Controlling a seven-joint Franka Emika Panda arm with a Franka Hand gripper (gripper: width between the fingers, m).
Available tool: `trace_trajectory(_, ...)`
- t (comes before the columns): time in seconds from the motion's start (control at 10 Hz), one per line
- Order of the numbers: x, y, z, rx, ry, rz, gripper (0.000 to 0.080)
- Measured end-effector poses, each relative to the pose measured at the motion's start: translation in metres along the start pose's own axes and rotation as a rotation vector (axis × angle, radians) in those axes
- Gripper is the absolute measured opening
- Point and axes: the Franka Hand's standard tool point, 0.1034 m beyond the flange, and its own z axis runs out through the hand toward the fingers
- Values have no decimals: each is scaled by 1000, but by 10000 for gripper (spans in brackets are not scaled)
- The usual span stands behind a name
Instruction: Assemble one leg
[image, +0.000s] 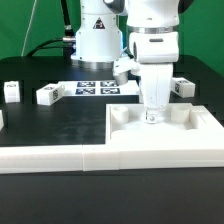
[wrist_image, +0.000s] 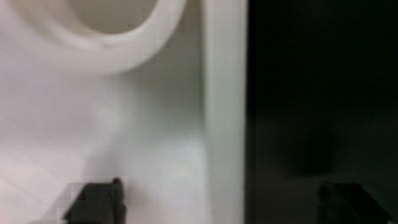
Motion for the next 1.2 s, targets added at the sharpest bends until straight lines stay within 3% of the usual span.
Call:
trace_trajectory(0.1, 0, 0, 0, 0, 0, 0, 591)
trace_trajectory(0.2, 0, 0, 0, 0, 0, 1, 639)
trace_trajectory(0.6, 1, -1, -3, -2, -1, 15, 649)
trace_trajectory(0.9, 8, -27, -39, -21, -19, 43, 649)
trace_trajectory(1.1, 12, -38, -54, -35, -21, 67, 649)
trace_trajectory(1.2, 11, -38, -52, -31, -20, 81, 649)
